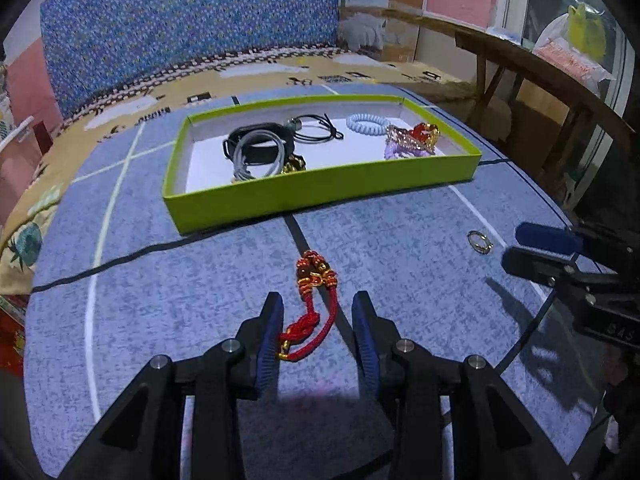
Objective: Organize jewelry
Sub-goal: 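Grasp the red tassel cord with the left tool while the right tool grasps the gold ring, then carry both items into the green box and open both tools to release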
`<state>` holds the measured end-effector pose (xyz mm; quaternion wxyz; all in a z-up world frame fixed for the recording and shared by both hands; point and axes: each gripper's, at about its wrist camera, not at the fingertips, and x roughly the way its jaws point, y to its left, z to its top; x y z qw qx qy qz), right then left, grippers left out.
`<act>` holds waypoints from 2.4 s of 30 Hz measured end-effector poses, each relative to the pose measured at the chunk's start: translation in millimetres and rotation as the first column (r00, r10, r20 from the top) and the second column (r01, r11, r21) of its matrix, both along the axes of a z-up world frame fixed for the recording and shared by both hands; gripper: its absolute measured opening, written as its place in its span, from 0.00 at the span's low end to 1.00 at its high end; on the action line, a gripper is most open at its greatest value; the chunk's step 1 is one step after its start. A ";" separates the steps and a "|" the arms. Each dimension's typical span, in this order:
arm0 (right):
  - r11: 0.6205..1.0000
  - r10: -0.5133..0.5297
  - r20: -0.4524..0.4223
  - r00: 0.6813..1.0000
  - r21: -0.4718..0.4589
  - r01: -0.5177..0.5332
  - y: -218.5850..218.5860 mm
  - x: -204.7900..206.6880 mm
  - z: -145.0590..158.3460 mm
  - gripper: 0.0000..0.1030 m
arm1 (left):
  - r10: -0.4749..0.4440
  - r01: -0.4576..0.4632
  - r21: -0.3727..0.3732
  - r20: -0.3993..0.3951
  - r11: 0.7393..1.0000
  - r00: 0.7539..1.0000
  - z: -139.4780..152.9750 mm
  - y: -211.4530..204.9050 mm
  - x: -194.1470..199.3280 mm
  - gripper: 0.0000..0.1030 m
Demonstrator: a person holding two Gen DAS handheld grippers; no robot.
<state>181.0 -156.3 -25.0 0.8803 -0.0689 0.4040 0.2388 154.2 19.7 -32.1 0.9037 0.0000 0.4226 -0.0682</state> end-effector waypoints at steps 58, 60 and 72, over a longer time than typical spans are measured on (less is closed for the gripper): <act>0.996 0.064 0.151 0.986 0.046 -0.072 7.1 -15.9 40.4 0.22 | 0.019 -0.007 -0.079 0.152 0.997 0.988 43.5 8.6 -18.4 0.12; 0.996 0.067 0.156 0.985 0.043 -0.075 9.4 -10.4 42.3 0.22 | 0.024 -0.012 -0.078 0.158 0.997 0.987 45.4 11.4 -14.6 0.12; 0.995 0.087 0.167 0.982 0.041 -0.096 25.3 20.6 49.7 0.22 | 0.069 -0.058 -0.069 0.173 0.996 0.982 53.1 41.7 22.8 0.12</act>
